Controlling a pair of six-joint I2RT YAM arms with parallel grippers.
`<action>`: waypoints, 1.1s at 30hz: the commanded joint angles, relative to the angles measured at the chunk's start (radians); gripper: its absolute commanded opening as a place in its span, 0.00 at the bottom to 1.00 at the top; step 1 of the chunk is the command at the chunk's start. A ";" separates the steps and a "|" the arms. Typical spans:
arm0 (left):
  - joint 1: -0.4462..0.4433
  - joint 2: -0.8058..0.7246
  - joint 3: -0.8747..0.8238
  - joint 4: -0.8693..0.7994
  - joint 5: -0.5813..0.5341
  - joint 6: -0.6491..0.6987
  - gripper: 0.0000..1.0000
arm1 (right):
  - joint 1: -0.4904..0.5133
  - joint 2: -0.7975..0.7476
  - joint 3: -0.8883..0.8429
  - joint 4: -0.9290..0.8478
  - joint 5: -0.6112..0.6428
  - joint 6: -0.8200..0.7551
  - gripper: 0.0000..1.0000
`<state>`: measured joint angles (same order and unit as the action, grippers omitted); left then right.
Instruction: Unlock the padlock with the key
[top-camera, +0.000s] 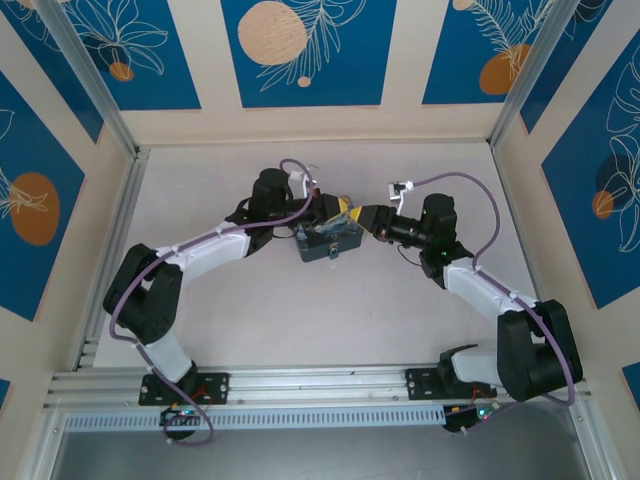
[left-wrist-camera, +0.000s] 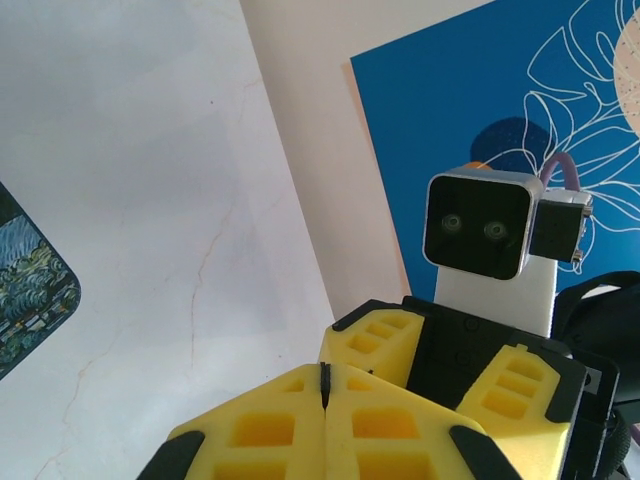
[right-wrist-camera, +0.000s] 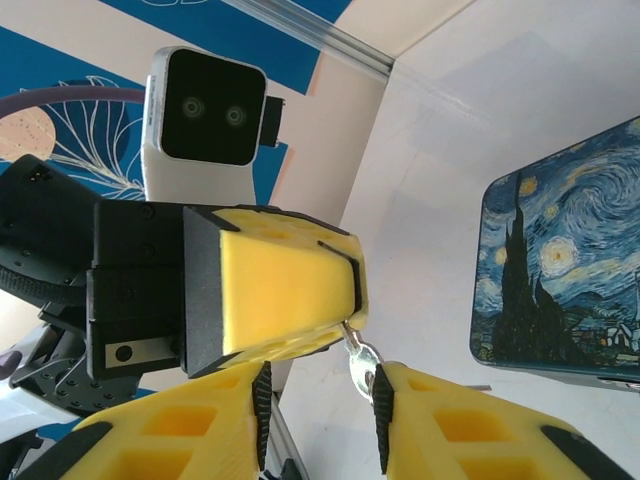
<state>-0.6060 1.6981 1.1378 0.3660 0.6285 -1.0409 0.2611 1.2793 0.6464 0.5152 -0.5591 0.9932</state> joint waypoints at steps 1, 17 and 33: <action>0.006 0.008 0.003 0.045 0.036 -0.012 0.00 | -0.003 0.027 0.023 0.029 -0.022 -0.011 0.35; 0.002 0.019 -0.005 0.065 0.020 -0.033 0.00 | 0.012 0.069 0.015 0.084 -0.030 0.018 0.17; 0.011 -0.094 0.037 -0.341 -0.154 -0.219 0.80 | 0.151 -0.077 0.128 -0.486 0.424 -0.418 0.00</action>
<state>-0.6029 1.6497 1.1332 0.1810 0.5117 -1.2018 0.3733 1.2430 0.7254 0.2070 -0.3286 0.7631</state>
